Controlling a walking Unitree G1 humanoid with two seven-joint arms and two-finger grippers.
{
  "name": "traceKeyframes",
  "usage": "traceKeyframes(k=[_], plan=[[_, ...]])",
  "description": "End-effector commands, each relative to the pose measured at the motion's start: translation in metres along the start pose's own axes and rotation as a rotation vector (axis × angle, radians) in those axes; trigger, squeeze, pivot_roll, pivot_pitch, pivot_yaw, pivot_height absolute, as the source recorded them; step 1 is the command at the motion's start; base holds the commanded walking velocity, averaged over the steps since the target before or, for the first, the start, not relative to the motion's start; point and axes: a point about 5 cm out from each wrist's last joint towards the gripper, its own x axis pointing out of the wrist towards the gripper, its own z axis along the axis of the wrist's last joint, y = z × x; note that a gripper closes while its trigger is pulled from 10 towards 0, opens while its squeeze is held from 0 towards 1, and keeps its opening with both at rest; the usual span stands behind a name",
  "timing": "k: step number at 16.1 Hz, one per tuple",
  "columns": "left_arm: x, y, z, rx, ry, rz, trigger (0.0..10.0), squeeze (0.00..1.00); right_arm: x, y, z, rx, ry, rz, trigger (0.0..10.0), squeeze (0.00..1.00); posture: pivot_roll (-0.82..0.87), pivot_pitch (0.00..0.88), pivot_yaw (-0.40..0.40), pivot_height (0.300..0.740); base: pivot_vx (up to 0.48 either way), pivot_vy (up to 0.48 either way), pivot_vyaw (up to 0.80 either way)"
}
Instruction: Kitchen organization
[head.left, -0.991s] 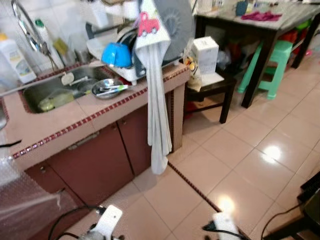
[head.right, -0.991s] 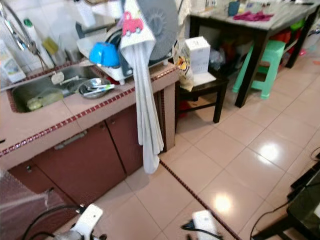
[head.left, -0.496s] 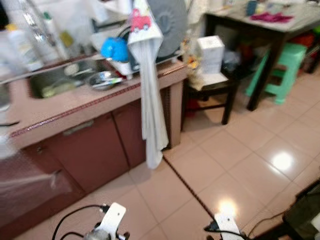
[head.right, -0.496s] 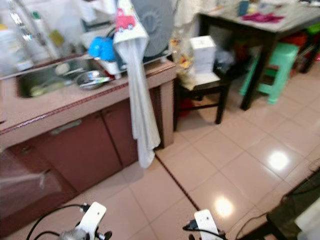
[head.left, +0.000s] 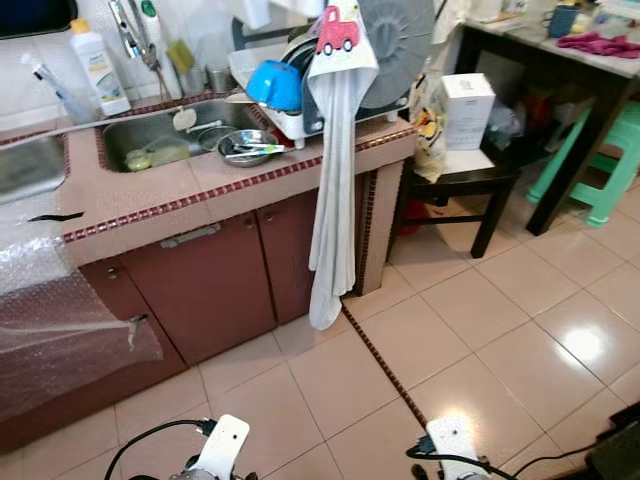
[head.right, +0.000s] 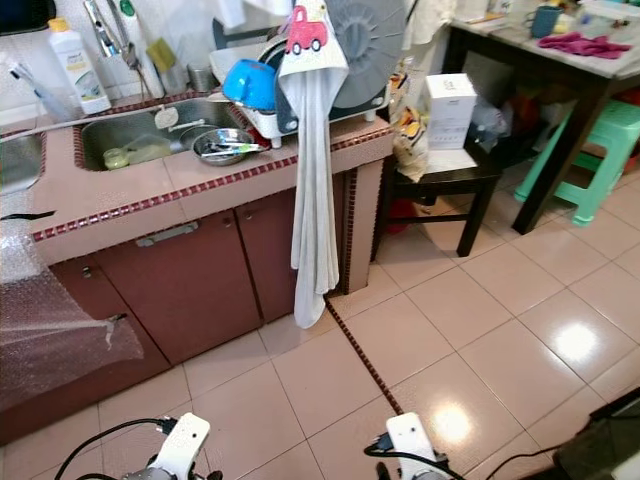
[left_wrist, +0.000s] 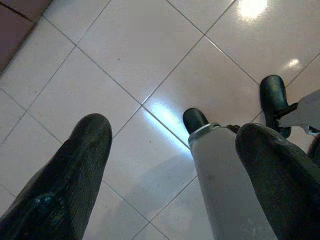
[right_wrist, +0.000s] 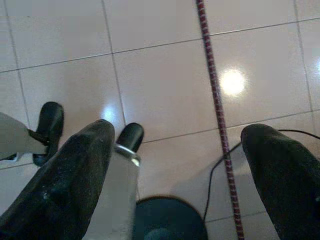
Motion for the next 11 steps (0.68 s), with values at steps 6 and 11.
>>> traceKeyframes(k=[6, 11], plan=[[-0.0011, 0.0102, 0.0067, 0.043, -0.008, 0.012, 10.0, 0.0, -0.0008, 0.0015, -0.0059, 0.016, 0.014, -0.016, 10.0, 0.0, -0.08, 0.0, 0.078, 0.74, 0.0, 0.0, 0.0], [-0.0006, 0.0078, 0.0115, 0.059, -0.027, -0.021, 10.0, 0.0, -0.0007, 0.0032, -0.0065, 0.022, 0.018, -0.018, 10.0, 0.0, -0.09, 0.0, 0.092, 0.74, 0.0, 0.0, 0.0]])
